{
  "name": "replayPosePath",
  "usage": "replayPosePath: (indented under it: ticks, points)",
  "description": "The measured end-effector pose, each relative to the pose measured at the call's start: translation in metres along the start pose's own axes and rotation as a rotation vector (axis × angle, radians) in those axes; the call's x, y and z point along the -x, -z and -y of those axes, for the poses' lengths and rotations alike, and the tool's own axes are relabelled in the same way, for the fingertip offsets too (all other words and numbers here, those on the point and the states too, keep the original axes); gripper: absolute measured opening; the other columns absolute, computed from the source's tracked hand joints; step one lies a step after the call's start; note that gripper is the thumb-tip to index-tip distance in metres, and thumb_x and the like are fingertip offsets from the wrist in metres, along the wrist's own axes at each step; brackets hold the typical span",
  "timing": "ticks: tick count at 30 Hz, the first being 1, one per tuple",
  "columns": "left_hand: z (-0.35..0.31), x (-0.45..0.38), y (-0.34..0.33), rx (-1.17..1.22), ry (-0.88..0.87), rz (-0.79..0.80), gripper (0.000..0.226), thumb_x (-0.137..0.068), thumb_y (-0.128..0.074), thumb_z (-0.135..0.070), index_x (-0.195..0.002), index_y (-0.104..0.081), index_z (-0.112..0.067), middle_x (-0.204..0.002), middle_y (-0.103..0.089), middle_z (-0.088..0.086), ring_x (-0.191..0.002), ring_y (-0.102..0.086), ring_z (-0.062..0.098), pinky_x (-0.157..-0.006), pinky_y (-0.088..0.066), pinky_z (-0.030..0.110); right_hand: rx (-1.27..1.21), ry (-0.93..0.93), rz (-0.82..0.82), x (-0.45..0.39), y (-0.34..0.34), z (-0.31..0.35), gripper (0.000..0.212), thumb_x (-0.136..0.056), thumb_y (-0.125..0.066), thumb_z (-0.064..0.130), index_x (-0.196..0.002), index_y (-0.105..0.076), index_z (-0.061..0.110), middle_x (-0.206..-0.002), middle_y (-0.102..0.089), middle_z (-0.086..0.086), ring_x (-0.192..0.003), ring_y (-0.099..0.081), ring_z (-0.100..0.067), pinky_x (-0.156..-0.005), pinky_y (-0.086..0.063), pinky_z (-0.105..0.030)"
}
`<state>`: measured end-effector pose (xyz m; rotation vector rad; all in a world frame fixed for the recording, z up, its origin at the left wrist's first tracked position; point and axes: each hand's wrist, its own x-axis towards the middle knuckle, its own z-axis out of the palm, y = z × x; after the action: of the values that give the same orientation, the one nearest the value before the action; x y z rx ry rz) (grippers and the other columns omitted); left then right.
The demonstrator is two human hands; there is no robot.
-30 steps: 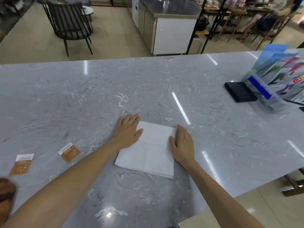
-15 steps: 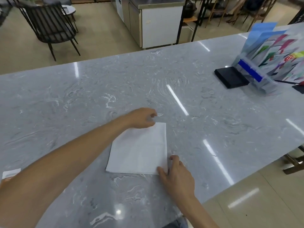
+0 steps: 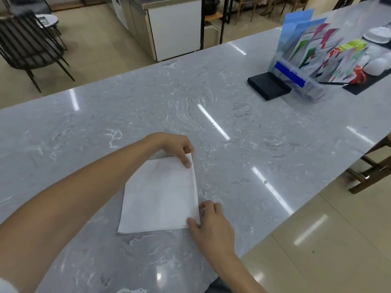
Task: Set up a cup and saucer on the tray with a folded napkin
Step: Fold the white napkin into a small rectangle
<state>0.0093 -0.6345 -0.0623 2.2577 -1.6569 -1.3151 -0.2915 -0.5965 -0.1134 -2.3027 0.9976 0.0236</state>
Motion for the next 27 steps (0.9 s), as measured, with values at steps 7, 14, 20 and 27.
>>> replayPosePath:
  ticks: [7,14,20,27]
  points:
    - [-0.003,0.067,0.010,0.168,-0.168,-0.121,0.013,-0.079,-0.084,-0.031,-0.080,-0.073,-0.026,-0.066,-0.065,-0.017,-0.062,-0.057,0.002,-0.061,-0.042,0.015,-0.154,-0.009,-0.024,-0.003,0.008,-0.008,0.015,-0.090,-0.061,0.040,-0.096,-0.070,0.029,-0.100,-0.062,0.011,-0.073,-0.064,-0.009,-0.060,-0.052,-0.032]
    - [0.020,0.150,0.010,0.288,-0.150,-0.508,0.019,-0.075,-0.085,-0.040,-0.090,-0.075,-0.033,-0.079,-0.073,-0.007,-0.064,-0.059,0.013,-0.063,-0.049,0.022,-0.813,-0.036,0.060,-0.039,0.064,0.004,0.008,-0.085,-0.081,0.020,-0.082,-0.081,0.012,-0.063,-0.070,-0.001,-0.059,-0.063,-0.012,-0.055,-0.050,-0.020]
    - [0.039,0.218,0.020,0.344,-0.063,-0.817,0.013,-0.084,-0.081,-0.025,-0.089,-0.081,-0.037,-0.081,-0.077,-0.009,-0.064,-0.061,-0.003,-0.063,-0.047,0.011,-0.707,0.225,0.114,-0.092,0.124,0.072,0.013,-0.091,-0.076,0.029,-0.091,-0.082,0.017,-0.080,-0.080,0.003,-0.070,-0.078,-0.016,-0.060,-0.056,-0.016]
    - [0.045,0.267,0.009,0.350,0.036,-1.052,0.010,-0.086,-0.080,-0.017,-0.087,-0.080,-0.027,-0.084,-0.078,-0.004,-0.073,-0.065,0.005,-0.066,-0.049,0.011,-0.435,0.516,0.043,-0.137,0.153,0.139,0.014,-0.094,-0.069,0.025,-0.086,-0.081,0.029,-0.077,-0.080,0.004,-0.071,-0.075,-0.008,-0.073,-0.062,-0.021]
